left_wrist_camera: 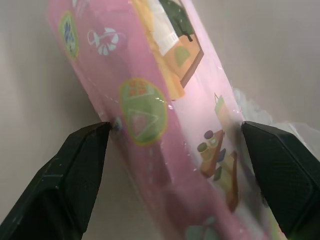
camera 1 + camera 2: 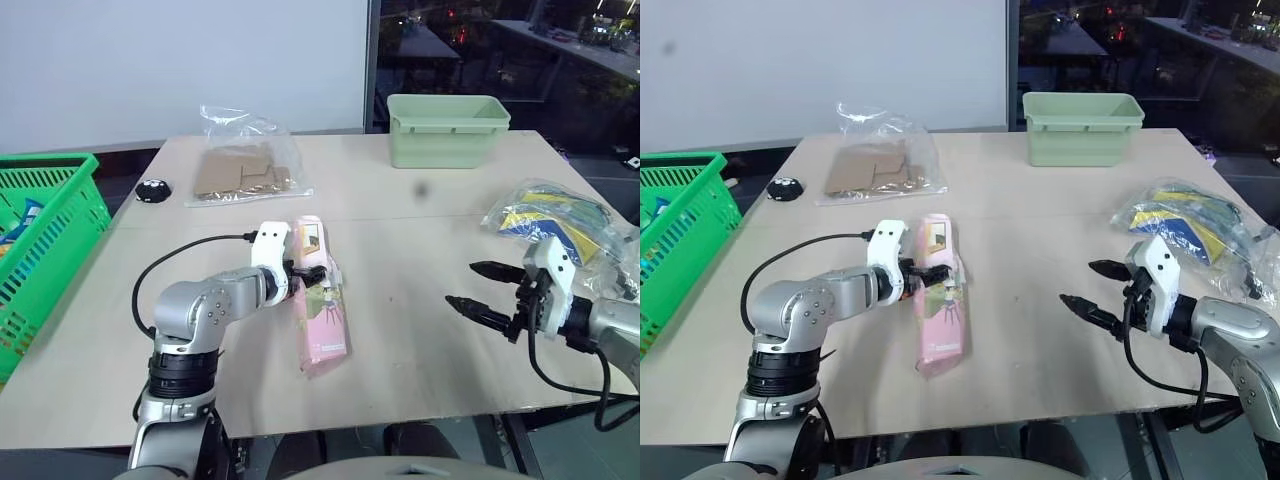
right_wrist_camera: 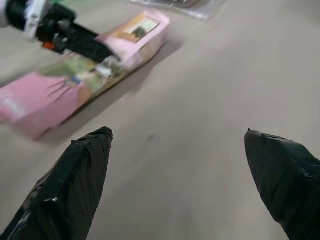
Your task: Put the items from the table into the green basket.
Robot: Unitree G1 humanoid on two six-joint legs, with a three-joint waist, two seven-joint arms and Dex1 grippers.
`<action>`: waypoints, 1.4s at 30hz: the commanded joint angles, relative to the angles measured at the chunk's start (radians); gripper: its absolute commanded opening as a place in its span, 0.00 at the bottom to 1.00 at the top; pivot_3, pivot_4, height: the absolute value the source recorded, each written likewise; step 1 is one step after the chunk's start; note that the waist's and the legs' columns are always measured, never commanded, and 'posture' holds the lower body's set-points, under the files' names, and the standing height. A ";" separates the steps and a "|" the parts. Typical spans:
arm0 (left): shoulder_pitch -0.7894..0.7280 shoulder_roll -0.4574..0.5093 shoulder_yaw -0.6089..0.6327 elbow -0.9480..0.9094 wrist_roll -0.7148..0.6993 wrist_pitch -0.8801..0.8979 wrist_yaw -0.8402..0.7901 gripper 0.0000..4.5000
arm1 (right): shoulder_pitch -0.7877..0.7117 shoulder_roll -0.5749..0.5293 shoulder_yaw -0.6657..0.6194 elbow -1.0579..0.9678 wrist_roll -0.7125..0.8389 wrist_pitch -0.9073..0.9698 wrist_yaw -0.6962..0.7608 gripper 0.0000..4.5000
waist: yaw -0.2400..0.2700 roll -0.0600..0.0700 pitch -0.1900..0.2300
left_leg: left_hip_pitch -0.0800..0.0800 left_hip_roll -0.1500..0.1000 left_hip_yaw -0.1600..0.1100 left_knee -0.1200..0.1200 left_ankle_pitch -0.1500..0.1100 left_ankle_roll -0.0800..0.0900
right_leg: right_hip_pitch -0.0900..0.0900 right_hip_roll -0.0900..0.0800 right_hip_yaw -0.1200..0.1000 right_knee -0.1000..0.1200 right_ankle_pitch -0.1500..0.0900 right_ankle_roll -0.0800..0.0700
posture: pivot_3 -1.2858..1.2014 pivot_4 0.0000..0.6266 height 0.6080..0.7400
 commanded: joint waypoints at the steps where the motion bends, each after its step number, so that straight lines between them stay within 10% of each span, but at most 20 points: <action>1: 0.006 -0.045 0.017 -0.013 0.017 0.053 0.019 0.96 | 0.009 -0.030 -0.054 -0.051 0.059 -0.002 0.033 1.00 | 0.000 0.001 -0.001 | 0.000 0.000 -0.001 0.000 0.000 0.000 | 0.001 0.000 0.000 -0.001 0.000 0.000 | 0.45 0.00 1.00; 8: 0.014 -0.078 0.055 -0.017 0.046 0.070 0.008 0.96 | -0.009 -0.044 -0.039 -0.022 0.060 -0.019 0.033 1.00 | -0.007 0.002 -0.001 | 0.001 0.000 -0.001 0.000 0.000 0.000 | 0.002 0.000 0.000 -0.001 -0.001 -0.001 | 0.45 0.00 1.00; 12: 0.008 -0.080 0.076 -0.019 0.074 0.060 0.011 0.80 | -0.028 -0.045 -0.027 -0.009 0.054 -0.026 0.034 1.00 | -0.011 0.002 -0.001 | 0.001 -0.001 -0.001 0.000 0.000 0.000 | 0.002 0.000 0.000 -0.001 -0.001 -0.001 | 0.46 0.00 1.00; 19: -0.018 -0.116 0.124 -0.019 0.113 -0.040 0.020 0.14 | -0.055 -0.042 -0.005 0.011 0.045 -0.037 0.041 1.00 | -0.006 0.002 -0.001 | 0.001 -0.001 -0.002 0.000 0.000 0.000 | 0.003 0.000 -0.001 -0.002 -0.001 -0.001 | 0.46 0.00 1.00; 24: -0.119 -0.100 0.195 0.002 0.111 -0.169 -0.003 0.14 | -0.107 -0.030 0.015 0.027 0.066 -0.045 0.056 1.00 | -0.015 0.000 0.002 | 0.001 -0.001 -0.002 0.000 0.000 0.000 | 0.003 0.000 0.000 -0.002 -0.001 -0.001 | 0.47 0.00 1.00; 42: -0.565 0.841 -0.103 0.726 0.840 -1.152 -0.210 0.14 | -0.597 0.155 0.190 0.209 0.123 -0.041 0.094 1.00 | 0.025 -0.003 0.008 | -0.003 0.000 -0.002 -0.018 0.000 0.000 | -0.008 0.002 0.000 -0.003 0.001 -0.002 | 0.55 0.00 1.00</action>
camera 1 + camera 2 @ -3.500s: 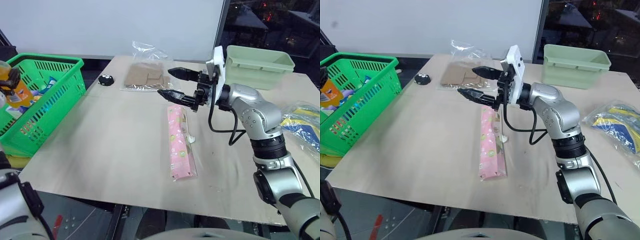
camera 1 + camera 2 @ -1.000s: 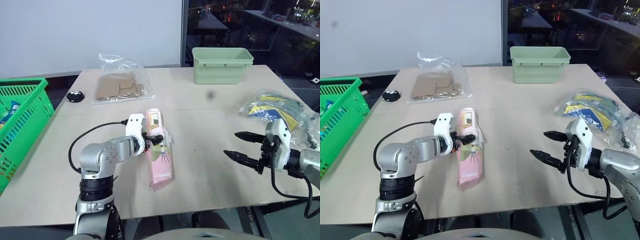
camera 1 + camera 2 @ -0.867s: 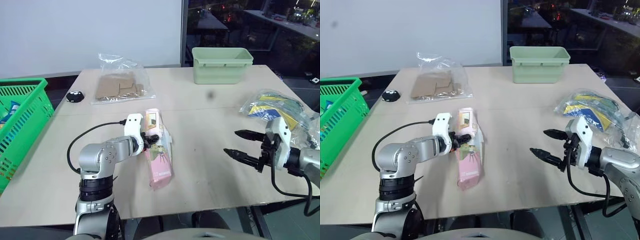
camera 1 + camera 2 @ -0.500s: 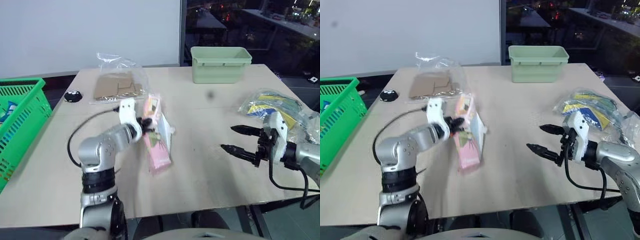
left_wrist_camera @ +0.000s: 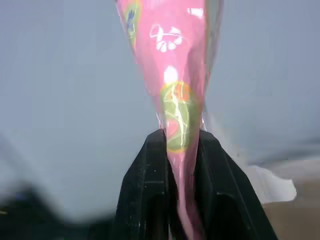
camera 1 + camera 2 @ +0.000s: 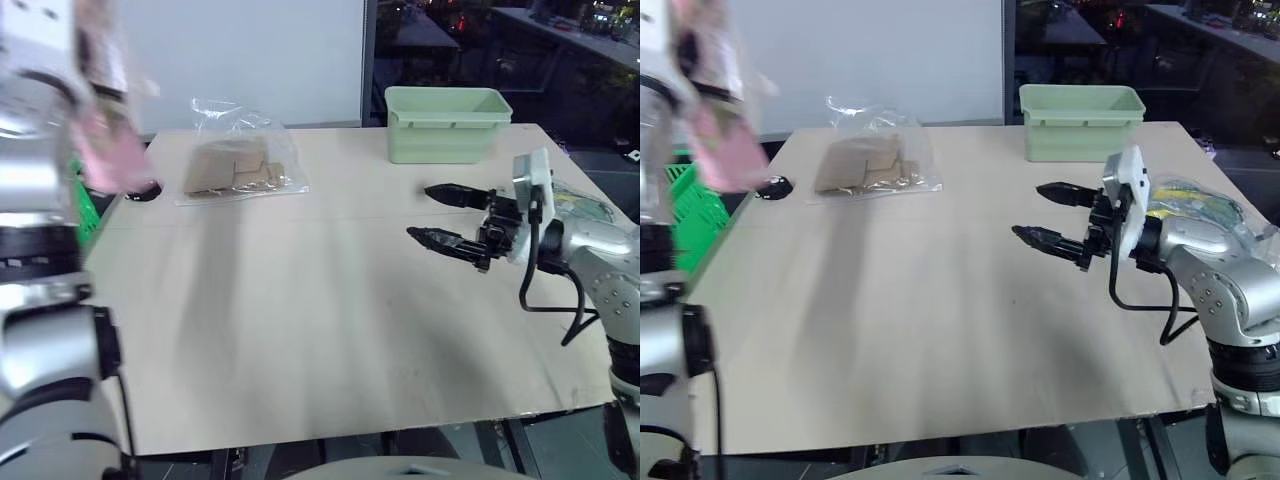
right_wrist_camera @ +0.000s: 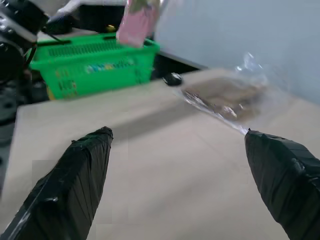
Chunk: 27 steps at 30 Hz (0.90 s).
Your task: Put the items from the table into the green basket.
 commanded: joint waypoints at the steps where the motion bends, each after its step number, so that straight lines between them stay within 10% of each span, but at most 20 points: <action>1: 0.018 0.169 -0.117 0.120 0.220 -0.200 -0.038 0.14 | -0.055 0.029 0.033 0.010 0.000 -0.022 0.022 1.00 | 0.020 0.000 0.000 | 0.000 0.000 0.000 0.000 0.000 0.000 | -0.001 -0.001 -0.001 0.001 -0.001 0.000 | 0.55 0.00 1.00; 9: 0.144 0.320 -0.105 0.380 0.319 -0.296 0.012 0.14 | -0.102 0.087 0.058 0.047 -0.014 -0.078 0.075 1.00 | 0.094 -0.001 0.000 | -0.004 0.001 0.000 0.003 0.000 0.000 | -0.004 -0.001 -0.005 0.003 -0.003 0.000 | 0.57 0.00 1.00; 27: 0.007 0.221 -0.193 0.784 0.397 -0.485 0.072 0.14 | -0.106 0.115 0.047 0.055 -0.068 -0.112 0.017 1.00 | 0.134 -0.010 -0.005 | -0.009 0.002 -0.001 0.006 0.000 0.000 | -0.006 -0.002 -0.009 0.005 -0.002 -0.002 | 0.55 0.00 1.00</action>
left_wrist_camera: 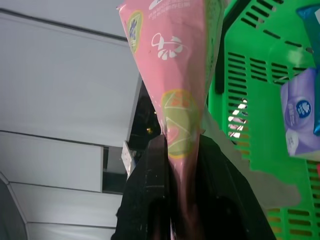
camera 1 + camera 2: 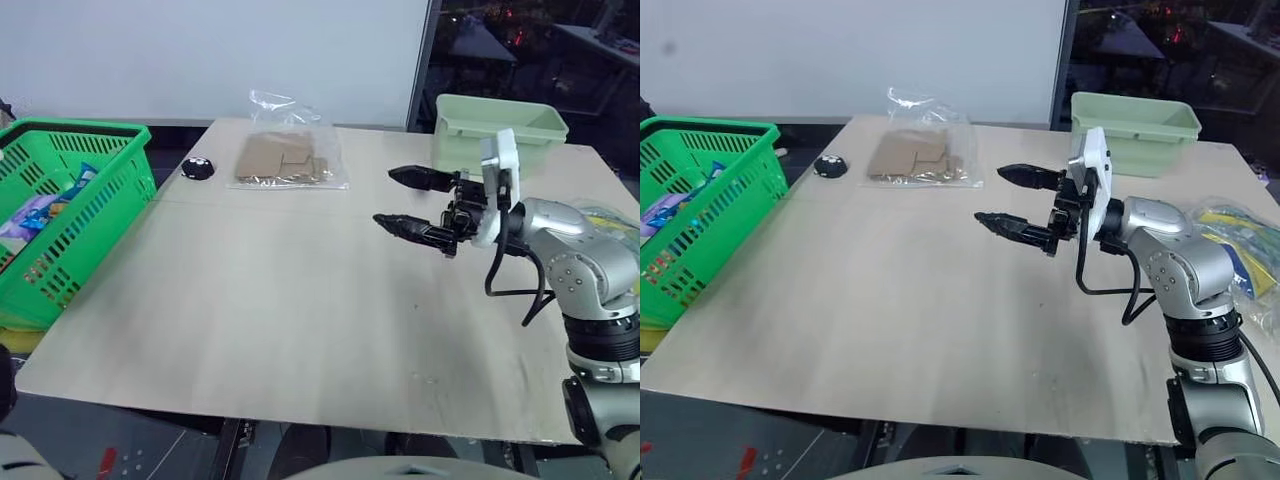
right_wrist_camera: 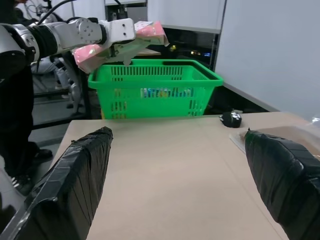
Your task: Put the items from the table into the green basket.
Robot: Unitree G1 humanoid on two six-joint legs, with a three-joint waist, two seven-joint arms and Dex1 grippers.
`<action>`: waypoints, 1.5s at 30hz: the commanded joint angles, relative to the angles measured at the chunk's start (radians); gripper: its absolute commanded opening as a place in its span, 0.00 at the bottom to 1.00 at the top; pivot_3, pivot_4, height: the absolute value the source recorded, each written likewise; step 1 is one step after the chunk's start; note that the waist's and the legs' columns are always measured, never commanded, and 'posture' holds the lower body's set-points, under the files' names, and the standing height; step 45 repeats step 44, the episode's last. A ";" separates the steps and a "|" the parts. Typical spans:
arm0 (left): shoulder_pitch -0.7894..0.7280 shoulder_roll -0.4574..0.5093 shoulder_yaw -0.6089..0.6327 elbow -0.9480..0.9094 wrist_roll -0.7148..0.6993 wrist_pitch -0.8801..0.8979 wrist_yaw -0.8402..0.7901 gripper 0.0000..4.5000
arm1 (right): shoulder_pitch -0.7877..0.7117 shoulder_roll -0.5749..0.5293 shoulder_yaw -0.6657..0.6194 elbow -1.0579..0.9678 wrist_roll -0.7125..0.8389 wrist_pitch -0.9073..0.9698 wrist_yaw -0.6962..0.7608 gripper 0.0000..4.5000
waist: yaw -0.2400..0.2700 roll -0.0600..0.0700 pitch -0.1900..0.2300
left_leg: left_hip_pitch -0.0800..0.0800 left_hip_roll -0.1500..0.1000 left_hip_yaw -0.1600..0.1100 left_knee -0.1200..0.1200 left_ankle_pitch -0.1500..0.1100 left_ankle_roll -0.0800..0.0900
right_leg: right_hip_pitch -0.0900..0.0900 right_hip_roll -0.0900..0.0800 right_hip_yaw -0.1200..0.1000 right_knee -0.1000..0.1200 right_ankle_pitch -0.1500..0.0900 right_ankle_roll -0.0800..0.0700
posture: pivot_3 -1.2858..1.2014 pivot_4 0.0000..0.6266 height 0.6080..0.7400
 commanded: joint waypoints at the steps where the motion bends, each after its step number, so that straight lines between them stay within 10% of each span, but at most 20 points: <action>1: -0.059 -0.006 -0.003 0.017 0.011 -0.043 0.048 0.20 | -0.013 0.000 -0.023 -0.028 0.001 -0.021 -0.013 1.00 | -0.002 0.000 0.000 | -0.001 0.000 0.000 0.000 0.000 0.000 | 0.000 0.000 0.000 0.000 0.000 0.000 | 0.55 0.00 1.00; 9: -0.138 -0.032 -0.026 0.058 0.038 -0.084 0.110 0.99 | -0.005 -0.003 -0.028 -0.034 0.003 -0.023 -0.024 1.00 | -0.014 0.001 0.000 | -0.005 0.000 0.000 0.003 0.000 0.000 | -0.005 0.000 0.000 0.004 0.000 0.000 | 0.54 0.00 1.00; 15: -0.157 -0.043 -0.015 0.057 0.020 -0.093 0.104 0.99 | -0.001 -0.007 -0.030 -0.036 0.003 -0.022 -0.025 1.00 | -0.014 0.001 0.001 | -0.005 0.000 0.000 0.005 0.000 0.000 | -0.006 0.000 0.000 0.009 0.000 0.000 | 0.54 0.00 1.00; 22: -0.036 -0.190 0.259 -0.083 -0.368 -0.119 -0.236 0.99 | 0.047 -0.011 -0.047 0.002 -0.036 -0.058 -0.050 1.00 | -0.008 0.003 0.000 | -0.005 0.000 0.000 0.010 0.000 0.000 | -0.006 -0.001 -0.001 0.013 0.000 0.000 | 0.55 0.00 1.00; 30: 0.740 -0.509 0.440 -1.251 -0.947 0.380 -0.437 0.99 | 0.300 -0.053 -0.092 0.086 -0.202 -0.244 -0.079 1.00 | -0.036 0.006 -0.002 | -0.008 0.000 0.004 0.012 0.000 0.000 | -0.007 -0.005 0.004 0.013 0.001 0.000 | 0.55 0.00 1.00; 45: 0.946 -0.726 0.219 -1.463 -0.827 0.507 -0.339 0.99 | 0.655 -0.066 -0.091 0.083 -0.370 -0.466 -0.119 1.00 | -0.058 0.018 -0.002 | 0.027 0.000 0.005 0.009 -0.001 0.002 | 0.024 0.002 0.010 0.005 -0.005 -0.001 | 0.52 0.00 1.00</action>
